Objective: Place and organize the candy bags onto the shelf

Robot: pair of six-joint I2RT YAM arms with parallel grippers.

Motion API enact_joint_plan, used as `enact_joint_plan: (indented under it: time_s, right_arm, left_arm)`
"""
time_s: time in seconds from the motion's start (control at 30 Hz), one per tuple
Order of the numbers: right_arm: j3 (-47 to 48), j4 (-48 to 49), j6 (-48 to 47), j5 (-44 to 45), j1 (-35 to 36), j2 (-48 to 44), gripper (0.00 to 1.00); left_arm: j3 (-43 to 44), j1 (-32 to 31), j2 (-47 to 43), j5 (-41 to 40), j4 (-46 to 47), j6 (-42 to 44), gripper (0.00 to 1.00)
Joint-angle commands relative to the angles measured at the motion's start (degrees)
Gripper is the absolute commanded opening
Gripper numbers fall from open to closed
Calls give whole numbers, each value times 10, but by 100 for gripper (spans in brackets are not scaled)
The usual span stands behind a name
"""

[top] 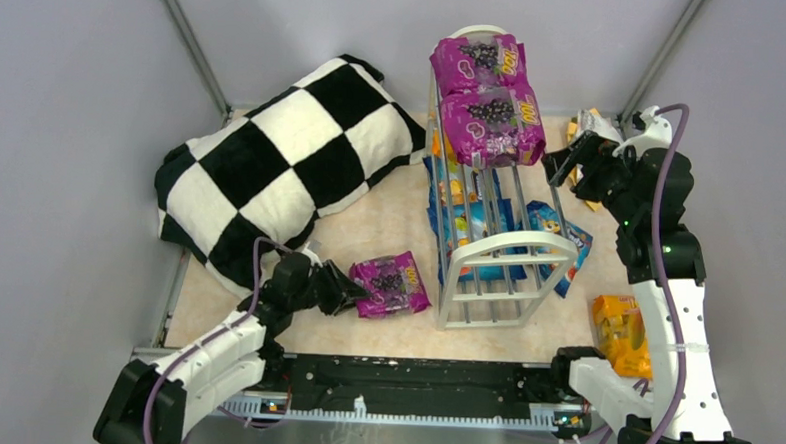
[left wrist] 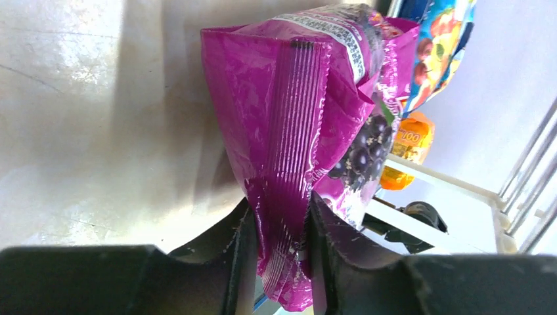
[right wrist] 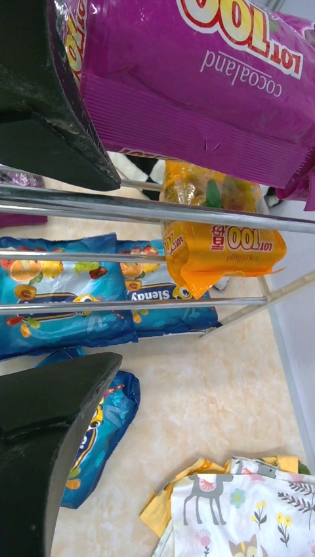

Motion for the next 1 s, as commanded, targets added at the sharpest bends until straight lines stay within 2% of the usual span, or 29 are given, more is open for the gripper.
enact_joint_plan:
  time_s: [0.0, 0.1, 0.33, 0.63, 0.77, 0.87, 0.97]
  right_arm:
    - [15, 7, -3, -1, 4, -10, 92]
    - [17, 5, -4, -2, 4, -10, 92]
    - [20, 7, -1, -5, 4, -11, 92]
    - [28, 3, -2, 1, 4, -15, 92]
    - [34, 4, 2, -2, 4, -16, 92]
    - [37, 4, 4, 4, 4, -22, 92]
    - [47, 4, 9, 8, 4, -26, 93]
  left_arm:
    - [5, 7, -53, -6, 4, -23, 32]
    - [26, 17, -77, 11, -10, -36, 17]
    - [125, 41, -92, 58, -64, -38, 3]
    - [303, 78, -83, 83, -102, -24, 2]
    - [440, 89, -25, 122, -104, -12, 0]
    - [567, 93, 7, 101, -123, 17, 0]
    - [634, 93, 32, 89, -100, 8, 0]
